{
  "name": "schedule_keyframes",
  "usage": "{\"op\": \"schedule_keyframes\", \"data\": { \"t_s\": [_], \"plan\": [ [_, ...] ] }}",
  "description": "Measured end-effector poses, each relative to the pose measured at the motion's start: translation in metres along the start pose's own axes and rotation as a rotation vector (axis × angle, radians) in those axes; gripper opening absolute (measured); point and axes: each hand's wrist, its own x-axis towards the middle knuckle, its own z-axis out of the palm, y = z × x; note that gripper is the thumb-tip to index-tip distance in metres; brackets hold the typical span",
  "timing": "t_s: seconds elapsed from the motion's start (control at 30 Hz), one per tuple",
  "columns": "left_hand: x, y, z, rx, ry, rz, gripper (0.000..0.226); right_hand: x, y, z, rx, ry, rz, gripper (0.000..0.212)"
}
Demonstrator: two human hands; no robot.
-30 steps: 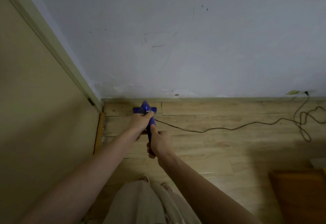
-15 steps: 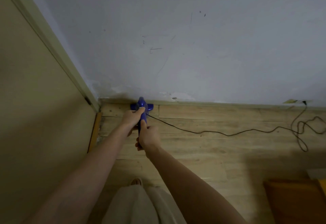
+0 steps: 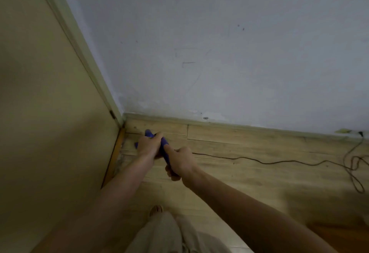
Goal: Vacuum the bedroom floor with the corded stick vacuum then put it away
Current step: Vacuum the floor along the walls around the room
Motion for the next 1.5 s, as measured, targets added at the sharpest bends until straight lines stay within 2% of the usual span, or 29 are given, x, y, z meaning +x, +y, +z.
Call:
{"op": "schedule_keyframes", "data": {
  "t_s": [0.1, 0.17, 0.43, 0.87, 1.07, 1.27, 1.5],
  "plan": [
    [0.001, -0.009, -0.013, 0.017, 0.017, 0.002, 0.038, -0.006, 0.005, 0.011, 0.034, -0.031, 0.015, 0.037],
    [0.002, -0.011, -0.022, -0.017, 0.007, -0.002, 0.032, -0.008, 0.008, 0.025, 0.086, -0.027, 0.002, 0.033],
    [0.016, -0.002, -0.066, 0.089, -0.033, 0.047, 0.024, 0.004, 0.007, 0.092, 0.255, 0.035, 0.038, 0.037],
    [0.097, 0.074, -0.169, 0.237, -0.18, 0.099, 0.03, 0.064, -0.091, 0.218, 0.358, 0.173, 0.08, 0.044],
    [0.117, 0.088, -0.197, 0.463, -0.298, 0.131, 0.037, 0.061, -0.111, 0.247, 0.442, 0.178, 0.115, 0.043],
    [0.126, 0.089, -0.203, 0.442, -0.328, 0.157, 0.047, 0.058, -0.119, 0.248, 0.532, 0.208, 0.111, 0.036],
    [0.135, 0.09, -0.205, 0.388, -0.319, 0.151, 0.042, 0.067, -0.126, 0.254, 0.486, 0.211, 0.113, 0.038]
  ]
}}
